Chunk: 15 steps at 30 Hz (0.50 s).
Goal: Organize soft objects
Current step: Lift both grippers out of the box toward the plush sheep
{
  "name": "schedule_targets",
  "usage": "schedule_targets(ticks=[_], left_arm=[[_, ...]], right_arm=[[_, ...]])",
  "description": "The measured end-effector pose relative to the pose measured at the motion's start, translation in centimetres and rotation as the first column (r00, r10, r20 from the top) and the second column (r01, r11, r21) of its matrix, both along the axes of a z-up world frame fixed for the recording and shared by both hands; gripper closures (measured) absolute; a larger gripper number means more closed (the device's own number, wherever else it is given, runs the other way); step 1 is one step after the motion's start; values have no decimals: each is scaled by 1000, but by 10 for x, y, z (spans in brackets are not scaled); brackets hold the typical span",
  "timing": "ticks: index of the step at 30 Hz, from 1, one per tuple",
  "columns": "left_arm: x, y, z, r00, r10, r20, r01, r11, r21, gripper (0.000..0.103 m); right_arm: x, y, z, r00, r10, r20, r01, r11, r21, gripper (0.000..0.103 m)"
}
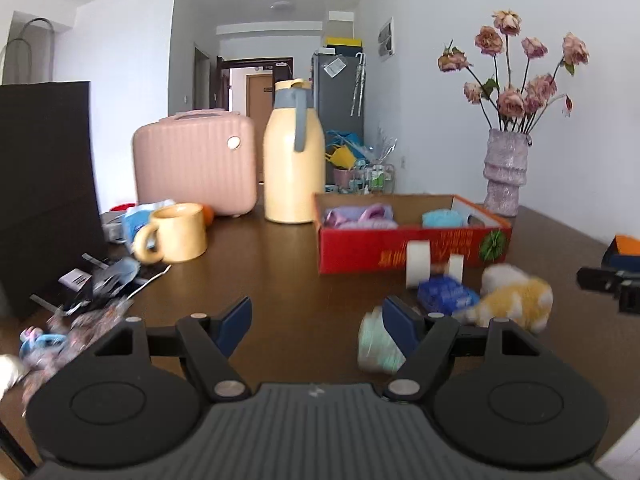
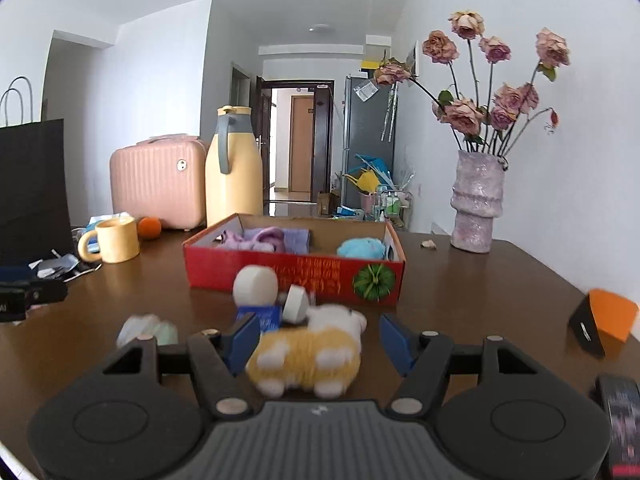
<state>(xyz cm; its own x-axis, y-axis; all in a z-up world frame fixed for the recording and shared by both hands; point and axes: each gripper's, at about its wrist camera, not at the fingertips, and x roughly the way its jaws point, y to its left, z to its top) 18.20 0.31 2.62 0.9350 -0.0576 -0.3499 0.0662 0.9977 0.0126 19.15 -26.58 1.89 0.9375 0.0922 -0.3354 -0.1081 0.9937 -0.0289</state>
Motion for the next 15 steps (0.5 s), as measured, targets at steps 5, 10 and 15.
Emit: schedule_targets(ticks=[5, 10, 15], left_arm=[[-29, 6, -29, 1000, 13, -27, -12, 1000, 21, 29], [-26, 0, -41, 997, -42, -67, 41, 999, -2, 29], [-8, -13, -43, 995, -67, -80, 65, 997, -29, 30]], right_arm=[[-17, 0, -26, 998, -58, -24, 57, 998, -20, 37], [-16, 1, -31, 997, -55, -59, 56, 998, 13, 39], [-3, 5, -28, 997, -64, -50, 63, 998, -17, 39]])
